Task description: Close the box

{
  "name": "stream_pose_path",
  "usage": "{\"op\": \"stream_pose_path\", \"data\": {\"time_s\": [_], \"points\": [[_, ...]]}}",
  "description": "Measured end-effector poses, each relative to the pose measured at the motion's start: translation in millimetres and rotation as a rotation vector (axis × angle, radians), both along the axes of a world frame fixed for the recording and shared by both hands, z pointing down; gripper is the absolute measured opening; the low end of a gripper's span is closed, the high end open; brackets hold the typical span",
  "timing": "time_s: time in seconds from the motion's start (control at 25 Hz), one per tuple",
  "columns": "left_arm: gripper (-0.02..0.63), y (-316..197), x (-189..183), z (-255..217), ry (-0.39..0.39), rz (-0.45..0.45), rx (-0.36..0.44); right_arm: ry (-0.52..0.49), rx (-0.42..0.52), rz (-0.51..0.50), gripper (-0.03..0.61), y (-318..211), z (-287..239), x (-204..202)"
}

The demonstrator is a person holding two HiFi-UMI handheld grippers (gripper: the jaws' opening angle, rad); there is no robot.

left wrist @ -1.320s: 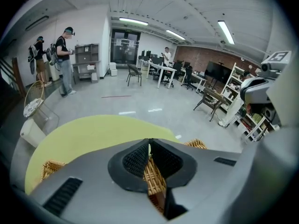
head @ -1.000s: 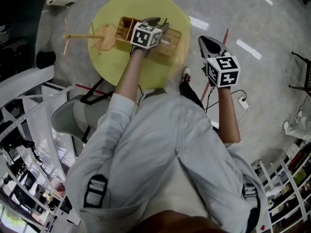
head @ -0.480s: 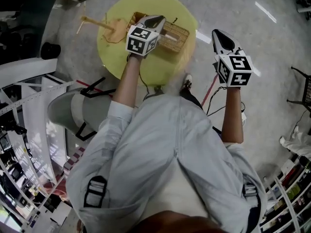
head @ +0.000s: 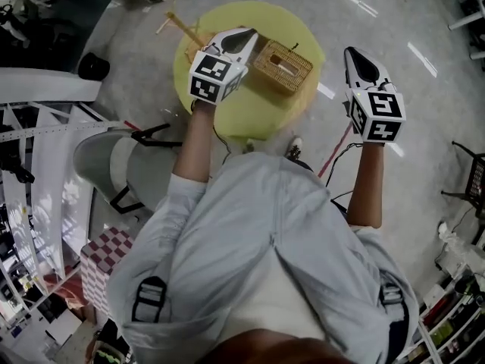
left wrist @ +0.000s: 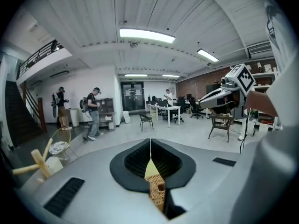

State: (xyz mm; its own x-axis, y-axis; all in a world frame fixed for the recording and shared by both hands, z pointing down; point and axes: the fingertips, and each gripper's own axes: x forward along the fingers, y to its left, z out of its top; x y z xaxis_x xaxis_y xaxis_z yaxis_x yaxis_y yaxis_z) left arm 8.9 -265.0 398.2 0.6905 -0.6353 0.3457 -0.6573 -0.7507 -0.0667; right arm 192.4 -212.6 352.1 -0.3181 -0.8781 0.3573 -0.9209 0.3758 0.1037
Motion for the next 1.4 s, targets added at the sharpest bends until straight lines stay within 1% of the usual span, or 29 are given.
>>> {"op": "stream_pose_path", "data": {"time_s": [0.16, 0.32, 0.6, 0.76, 0.92, 1.16, 1.4], "points": [[0.032, 7, -26, -32, 0.021, -0.045, 0.075, 0.032, 0.063, -0.033, 0.023, 0, -21, -19], [0.032, 23, -44, -60, 0.079, -0.066, 0.130, 0.049, 0.109, -0.062, 0.023, 9, -36, -36], [0.032, 37, -64, -95, 0.048, -0.113, 0.222, 0.068, 0.177, -0.113, 0.023, 16, -67, -57], [0.032, 45, -68, -108, 0.036, -0.120, 0.241, 0.080, 0.181, -0.125, 0.023, 21, -68, -64], [0.032, 50, -70, -118, 0.050, -0.124, 0.252, 0.084, 0.169, -0.126, 0.023, 26, -68, -66], [0.032, 52, -68, -114, 0.044, -0.119, 0.248, 0.118, 0.154, -0.111, 0.023, 29, -66, -65], [0.032, 55, -66, -109, 0.035, -0.107, 0.243, 0.119, 0.149, -0.109, 0.023, 32, -62, -67]]}}
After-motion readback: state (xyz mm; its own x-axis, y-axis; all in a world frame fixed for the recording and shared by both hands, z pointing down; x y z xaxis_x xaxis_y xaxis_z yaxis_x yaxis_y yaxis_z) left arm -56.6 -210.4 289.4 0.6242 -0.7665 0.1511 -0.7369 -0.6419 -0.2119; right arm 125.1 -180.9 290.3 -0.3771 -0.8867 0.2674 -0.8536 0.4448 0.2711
